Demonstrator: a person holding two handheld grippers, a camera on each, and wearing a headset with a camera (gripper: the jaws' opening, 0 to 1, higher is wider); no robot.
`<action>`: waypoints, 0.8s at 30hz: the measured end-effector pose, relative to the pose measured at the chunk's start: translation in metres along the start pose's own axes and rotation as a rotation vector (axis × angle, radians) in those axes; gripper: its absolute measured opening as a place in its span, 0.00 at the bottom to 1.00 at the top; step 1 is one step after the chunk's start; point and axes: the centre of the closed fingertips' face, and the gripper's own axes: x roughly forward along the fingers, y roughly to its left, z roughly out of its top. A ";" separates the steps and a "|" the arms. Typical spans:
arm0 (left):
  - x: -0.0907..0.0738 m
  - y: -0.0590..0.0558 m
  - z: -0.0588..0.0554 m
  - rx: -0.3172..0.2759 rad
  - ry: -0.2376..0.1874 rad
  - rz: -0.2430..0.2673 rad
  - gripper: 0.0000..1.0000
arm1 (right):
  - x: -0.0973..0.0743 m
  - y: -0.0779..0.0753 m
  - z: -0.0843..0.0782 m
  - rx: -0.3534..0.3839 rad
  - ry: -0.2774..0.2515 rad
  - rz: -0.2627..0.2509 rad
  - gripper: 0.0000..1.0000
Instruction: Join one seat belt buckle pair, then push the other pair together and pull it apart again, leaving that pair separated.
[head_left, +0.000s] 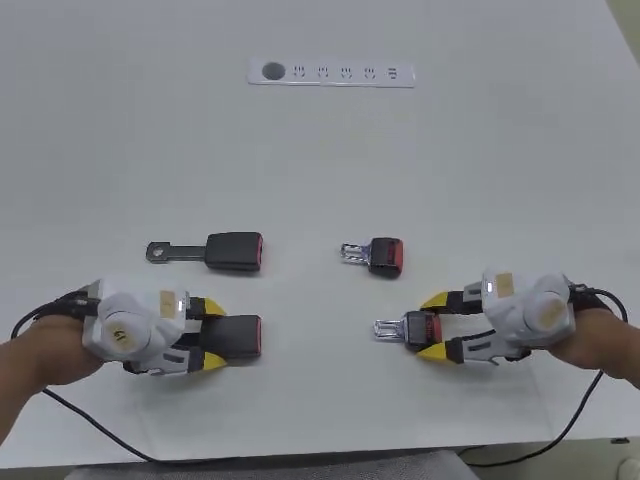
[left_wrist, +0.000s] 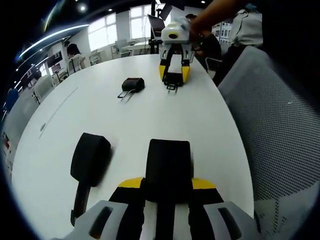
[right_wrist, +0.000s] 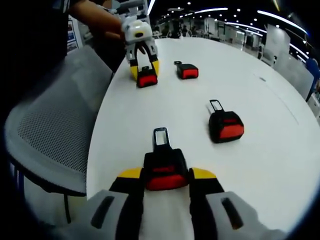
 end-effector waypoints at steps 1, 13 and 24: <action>0.000 0.001 0.000 0.001 0.001 0.000 0.34 | 0.000 0.000 -0.001 0.000 -0.001 0.000 0.35; 0.003 -0.001 -0.001 0.008 0.009 -0.003 0.34 | -0.001 0.000 0.000 -0.001 -0.013 -0.001 0.35; 0.003 -0.002 -0.003 0.018 0.019 -0.011 0.34 | 0.000 0.000 0.000 0.001 -0.032 0.000 0.35</action>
